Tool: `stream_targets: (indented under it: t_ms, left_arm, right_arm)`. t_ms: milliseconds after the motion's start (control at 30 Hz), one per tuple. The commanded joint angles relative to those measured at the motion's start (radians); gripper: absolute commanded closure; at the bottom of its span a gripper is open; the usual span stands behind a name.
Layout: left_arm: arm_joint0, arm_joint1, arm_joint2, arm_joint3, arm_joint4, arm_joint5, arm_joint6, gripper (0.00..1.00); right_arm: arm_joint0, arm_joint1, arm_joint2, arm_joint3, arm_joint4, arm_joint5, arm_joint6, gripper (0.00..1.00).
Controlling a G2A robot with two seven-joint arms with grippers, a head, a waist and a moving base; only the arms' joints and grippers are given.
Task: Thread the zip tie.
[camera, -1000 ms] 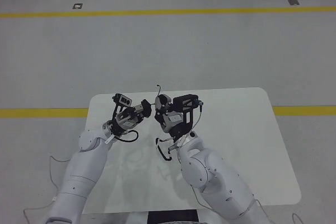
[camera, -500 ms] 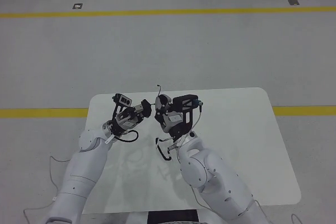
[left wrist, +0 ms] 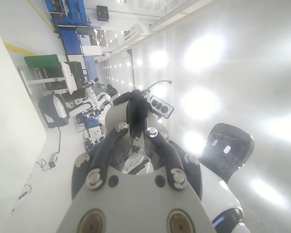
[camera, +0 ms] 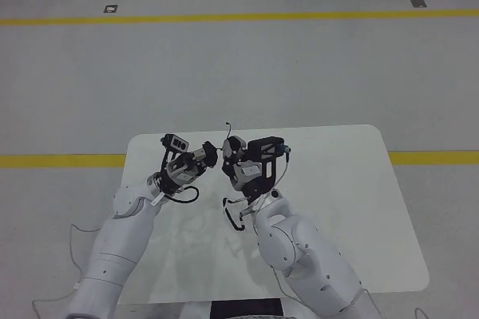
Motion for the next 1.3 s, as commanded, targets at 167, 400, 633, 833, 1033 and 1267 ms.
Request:
stream_targets:
  t_ms: [167, 400, 633, 833, 1033, 1267]
  left_arm:
    - [0.004, 0.005, 0.002, -0.01, -0.005, -0.009, 0.006, 1.0]
    - [0.007, 0.009, 0.007, -0.019, -0.008, -0.009, 0.006, 1.0]
    - [0.009, 0.013, 0.014, -0.021, -0.006, -0.009, 0.002, 1.0]
    - [0.01, 0.016, 0.016, -0.023, -0.006, -0.009, 0.002, 1.0]
    - [0.017, 0.018, 0.01, -0.032, -0.008, -0.009, 0.008, 1.0]
    - [0.02, 0.019, 0.006, -0.039, -0.008, -0.009, 0.011, 1.0]
  right_arm:
    - [-0.012, -0.005, 0.005, -0.005, 0.008, 0.016, 0.004, 1.0]
    - [-0.023, -0.013, 0.01, -0.009, 0.052, 0.045, 0.004, 1.0]
    - [-0.031, -0.022, 0.017, -0.013, 0.073, 0.045, -0.021, 1.0]
    - [-0.033, -0.026, 0.013, -0.015, 0.05, 0.045, -0.018, 1.0]
    - [-0.038, -0.029, 0.007, -0.019, 0.023, 0.045, -0.004, 1.0]
    - [-0.047, -0.034, 0.01, -0.023, 0.021, 0.045, 0.004, 1.0]
